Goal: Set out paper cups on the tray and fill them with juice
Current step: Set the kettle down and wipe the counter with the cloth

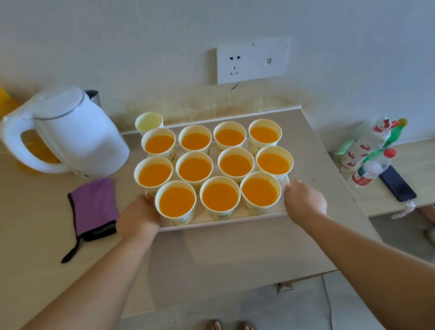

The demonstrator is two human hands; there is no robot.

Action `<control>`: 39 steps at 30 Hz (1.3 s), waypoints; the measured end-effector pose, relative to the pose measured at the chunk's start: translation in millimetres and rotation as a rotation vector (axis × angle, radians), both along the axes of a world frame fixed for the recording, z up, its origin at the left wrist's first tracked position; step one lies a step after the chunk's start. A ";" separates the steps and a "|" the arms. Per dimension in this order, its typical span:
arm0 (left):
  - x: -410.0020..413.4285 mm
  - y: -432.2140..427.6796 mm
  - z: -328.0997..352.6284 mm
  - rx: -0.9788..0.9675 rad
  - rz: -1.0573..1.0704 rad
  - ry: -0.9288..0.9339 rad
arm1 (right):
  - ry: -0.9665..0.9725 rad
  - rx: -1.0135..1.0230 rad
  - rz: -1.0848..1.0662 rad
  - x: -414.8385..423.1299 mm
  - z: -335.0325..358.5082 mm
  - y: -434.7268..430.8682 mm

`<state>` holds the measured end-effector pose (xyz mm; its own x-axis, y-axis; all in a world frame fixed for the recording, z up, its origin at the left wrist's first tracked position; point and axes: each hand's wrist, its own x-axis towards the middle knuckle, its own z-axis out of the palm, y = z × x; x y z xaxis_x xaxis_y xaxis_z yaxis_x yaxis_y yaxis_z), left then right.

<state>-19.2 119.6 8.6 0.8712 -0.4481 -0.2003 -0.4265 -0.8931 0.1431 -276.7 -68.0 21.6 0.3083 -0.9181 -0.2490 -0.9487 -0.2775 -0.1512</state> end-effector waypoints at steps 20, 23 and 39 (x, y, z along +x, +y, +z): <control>15.9 -95.1 -13.2 -0.030 0.017 0.046 | 0.051 -0.063 0.037 21.9 -0.7 -99.8; 17.9 -100.8 -14.2 -0.003 0.012 0.039 | 0.072 -0.055 0.041 28.1 -4.7 -107.8; 35.2 -122.0 -13.2 0.024 0.015 0.015 | 0.075 -0.059 0.062 46.2 -15.5 -130.0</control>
<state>16.0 -2.4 -4.7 0.8746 -0.4302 -0.2237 -0.4113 -0.9025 0.1278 -230.5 -198.0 6.1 0.3472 -0.9117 -0.2194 -0.9376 -0.3422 -0.0616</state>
